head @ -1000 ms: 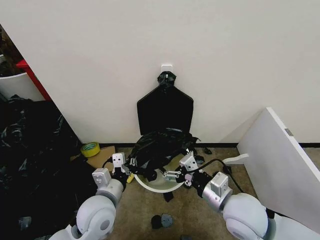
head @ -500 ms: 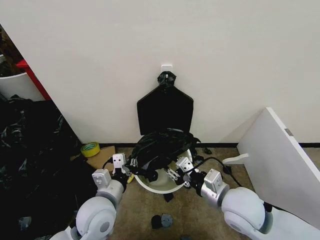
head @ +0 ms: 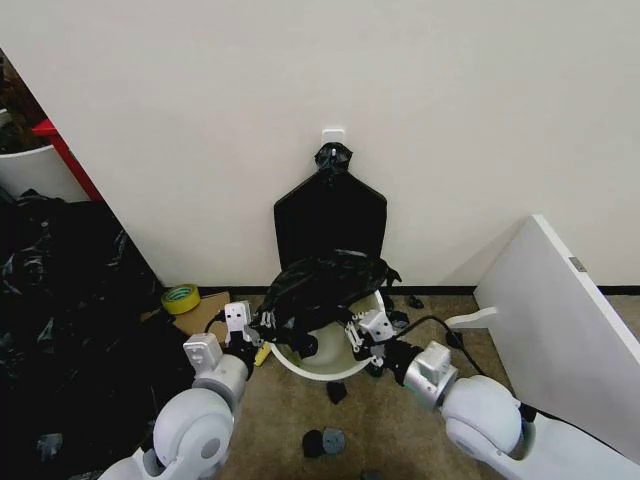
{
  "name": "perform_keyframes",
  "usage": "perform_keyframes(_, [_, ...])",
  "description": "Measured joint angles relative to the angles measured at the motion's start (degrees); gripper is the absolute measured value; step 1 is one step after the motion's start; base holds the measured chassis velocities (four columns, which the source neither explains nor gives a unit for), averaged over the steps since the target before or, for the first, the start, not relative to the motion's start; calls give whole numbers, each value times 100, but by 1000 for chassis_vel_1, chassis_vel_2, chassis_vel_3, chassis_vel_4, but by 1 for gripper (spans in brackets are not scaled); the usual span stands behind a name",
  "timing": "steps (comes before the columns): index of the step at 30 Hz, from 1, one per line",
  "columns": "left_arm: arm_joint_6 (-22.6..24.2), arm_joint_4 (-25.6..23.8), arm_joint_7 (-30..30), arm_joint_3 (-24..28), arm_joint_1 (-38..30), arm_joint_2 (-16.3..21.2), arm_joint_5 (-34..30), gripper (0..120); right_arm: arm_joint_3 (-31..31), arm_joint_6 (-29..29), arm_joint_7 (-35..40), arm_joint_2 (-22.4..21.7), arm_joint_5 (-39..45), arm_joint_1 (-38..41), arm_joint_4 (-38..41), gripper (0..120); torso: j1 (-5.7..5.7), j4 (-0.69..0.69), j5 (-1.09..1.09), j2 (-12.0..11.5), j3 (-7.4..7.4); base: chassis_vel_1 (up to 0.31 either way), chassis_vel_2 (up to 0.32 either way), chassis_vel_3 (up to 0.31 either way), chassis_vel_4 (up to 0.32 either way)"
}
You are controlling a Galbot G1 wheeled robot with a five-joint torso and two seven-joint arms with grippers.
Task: Place the garbage bag over the trash bin.
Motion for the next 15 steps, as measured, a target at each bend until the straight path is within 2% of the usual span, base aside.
perform_keyframes(4, [7,-2,-19,-195,-51,39,-180,5,136,1144,-870,-93,-134,-141,-624,0,0,-2,0,0,0,0,0,0,0])
perform_keyframes(6, [8,-2,-20,-218,-59,45,-200,5,156,1269,-982,-91,-157,-150,-704,0,0,-2,0,0,0,0,0,0,0])
perform_keyframes(9, [14,-3,-25,-302,-90,72,-251,5,230,1791,-1524,-54,-238,-183,-985,0,0,-1,0,0,0,0,0,0,0])
perform_keyframes(15, [17,8,-26,-393,-104,95,-278,5,273,2176,-2086,-49,-134,-184,-1028,0,0,-1,-1,0,0,0,0,0,0])
